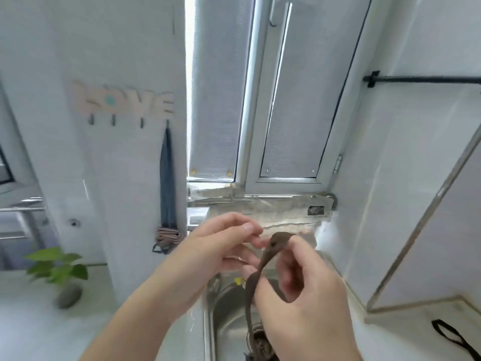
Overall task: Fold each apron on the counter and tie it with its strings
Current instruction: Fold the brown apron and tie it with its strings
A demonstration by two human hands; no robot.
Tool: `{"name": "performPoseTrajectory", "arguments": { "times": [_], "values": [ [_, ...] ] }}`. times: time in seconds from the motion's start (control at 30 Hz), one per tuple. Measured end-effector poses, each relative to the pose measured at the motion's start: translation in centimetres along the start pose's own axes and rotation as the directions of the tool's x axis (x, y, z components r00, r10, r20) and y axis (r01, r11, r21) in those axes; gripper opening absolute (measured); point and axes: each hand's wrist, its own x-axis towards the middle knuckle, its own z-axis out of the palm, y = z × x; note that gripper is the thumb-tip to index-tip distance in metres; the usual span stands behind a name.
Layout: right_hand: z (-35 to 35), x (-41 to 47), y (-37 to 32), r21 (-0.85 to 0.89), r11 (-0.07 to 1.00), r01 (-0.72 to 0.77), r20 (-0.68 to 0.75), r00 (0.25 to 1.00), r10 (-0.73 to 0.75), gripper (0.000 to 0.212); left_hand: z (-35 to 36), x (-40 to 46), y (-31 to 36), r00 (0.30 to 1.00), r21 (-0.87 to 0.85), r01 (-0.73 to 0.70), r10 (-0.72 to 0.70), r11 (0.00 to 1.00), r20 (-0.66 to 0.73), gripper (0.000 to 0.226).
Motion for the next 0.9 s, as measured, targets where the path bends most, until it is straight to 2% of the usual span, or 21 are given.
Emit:
{"name": "performPoseTrajectory", "arguments": {
  "times": [0.13, 0.2, 0.3, 0.37, 0.4, 0.57, 0.7, 0.77, 0.83, 0.9],
  "values": [
    [6.8, 1.6, -3.3, -0.381, 0.923, 0.054, 0.005, 0.998, -0.056, 0.04, -6.4, -1.3, 2.4, 0.991, 0.171, -0.128, 0.121, 0.977, 0.055, 0.028],
    [10.0, 3.0, -4.5, -0.458, 0.882, 0.11, -0.01, 0.992, -0.129, 0.042, -9.2, -1.1, 3.3, 0.976, 0.251, -0.212, 0.218, 0.945, 0.001, 0.018],
    [13.3, 6.1, -5.4, -0.306, 0.917, 0.254, 0.09, 0.967, -0.238, 0.031, -12.9, 0.1, 4.5, 0.934, 0.343, -0.261, 0.327, 0.902, -0.147, 0.013],
    [14.8, 8.5, -5.5, -0.093, 0.959, 0.267, 0.14, 0.957, -0.253, 0.027, -15.0, 1.1, 5.6, 0.889, 0.442, -0.268, 0.396, 0.856, -0.228, 0.018],
    [16.0, 9.8, -5.6, -0.042, 0.966, 0.255, 0.127, 0.96, -0.248, 0.029, -16.3, 1.8, 6.2, 0.86, 0.511, -0.259, 0.436, 0.819, -0.264, 0.018],
    [20.8, 16.1, -7.6, 0.083, 0.965, 0.251, 0.053, 0.965, -0.256, 0.029, -20.9, 5.2, 9.3, 0.665, 0.831, -0.105, 0.66, 0.546, -0.35, 0.01],
    [24.2, 21.6, -8.6, -0.195, 0.897, 0.396, -0.069, 0.907, -0.415, 0.011, -23.5, 8.1, 11.5, 0.517, 0.955, 0.042, 0.812, 0.294, -0.273, 0.015],
    [25.5, 23.7, -8.5, -0.338, 0.84, 0.424, -0.08, 0.876, -0.475, 0.008, -24.5, 9.5, 12.1, 0.439, 0.983, 0.14, 0.882, 0.119, -0.169, 0.018],
    [26.3, 24.7, -8.6, -0.463, 0.786, 0.41, -0.11, 0.853, -0.51, 0.007, -24.9, 10.3, 12.4, 0.404, 0.977, 0.213, 0.912, -0.018, -0.071, 0.019],
    [26.7, 24.8, -8.4, -0.518, 0.754, 0.404, -0.107, 0.844, -0.526, 0.014, -24.9, 10.6, 12.1, 0.413, 0.966, 0.244, 0.91, -0.082, -0.027, 0.02]
  ]
}}
